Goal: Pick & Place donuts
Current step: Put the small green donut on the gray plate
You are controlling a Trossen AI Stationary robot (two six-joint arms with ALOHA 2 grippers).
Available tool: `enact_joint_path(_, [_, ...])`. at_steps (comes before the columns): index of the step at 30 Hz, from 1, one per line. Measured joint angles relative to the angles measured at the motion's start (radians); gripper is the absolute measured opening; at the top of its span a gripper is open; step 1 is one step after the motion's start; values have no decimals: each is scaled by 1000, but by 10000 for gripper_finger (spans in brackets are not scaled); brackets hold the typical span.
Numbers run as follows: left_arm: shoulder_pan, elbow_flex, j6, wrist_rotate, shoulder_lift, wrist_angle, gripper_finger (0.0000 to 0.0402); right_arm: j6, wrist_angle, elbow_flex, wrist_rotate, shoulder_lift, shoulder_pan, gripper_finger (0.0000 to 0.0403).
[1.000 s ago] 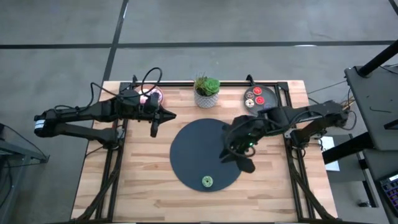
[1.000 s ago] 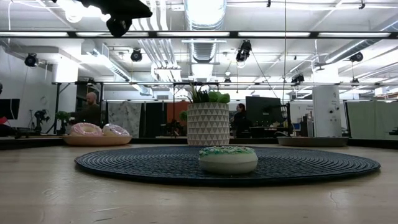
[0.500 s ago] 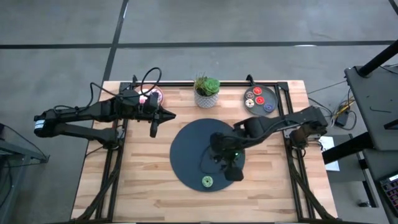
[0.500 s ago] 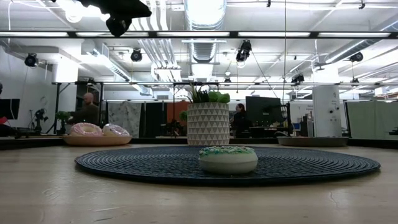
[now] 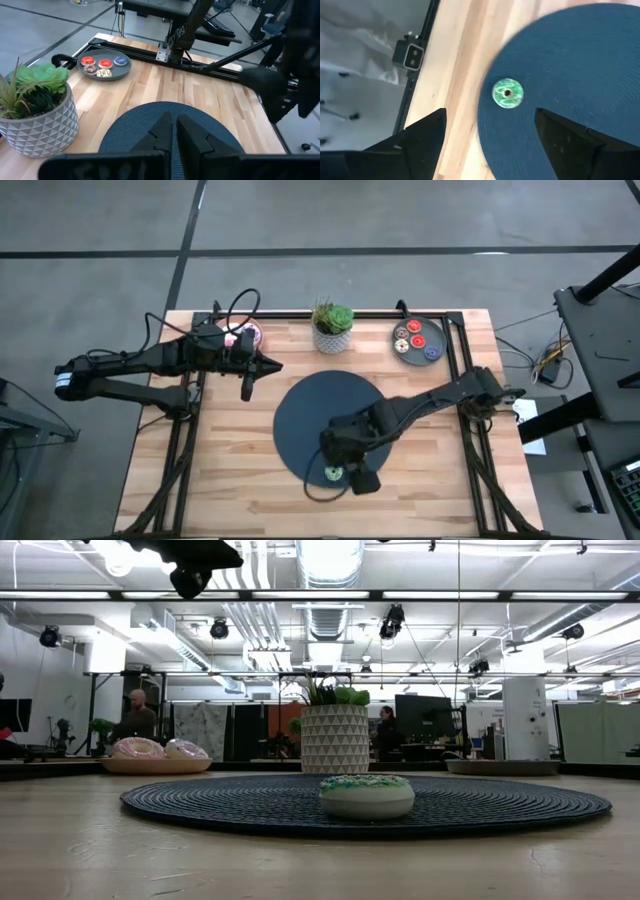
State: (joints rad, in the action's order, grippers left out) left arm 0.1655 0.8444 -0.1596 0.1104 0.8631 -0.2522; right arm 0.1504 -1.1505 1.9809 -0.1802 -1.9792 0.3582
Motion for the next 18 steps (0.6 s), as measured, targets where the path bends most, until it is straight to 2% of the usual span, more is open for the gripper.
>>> enact_joint_path(9, [0,0,2,0,0,-17,0,-30,4,41,1,-128,33,288])
enact_joint_path(18, [0,0,1,-4,0,-19,0,-17,7,27,27,-184,32,278])
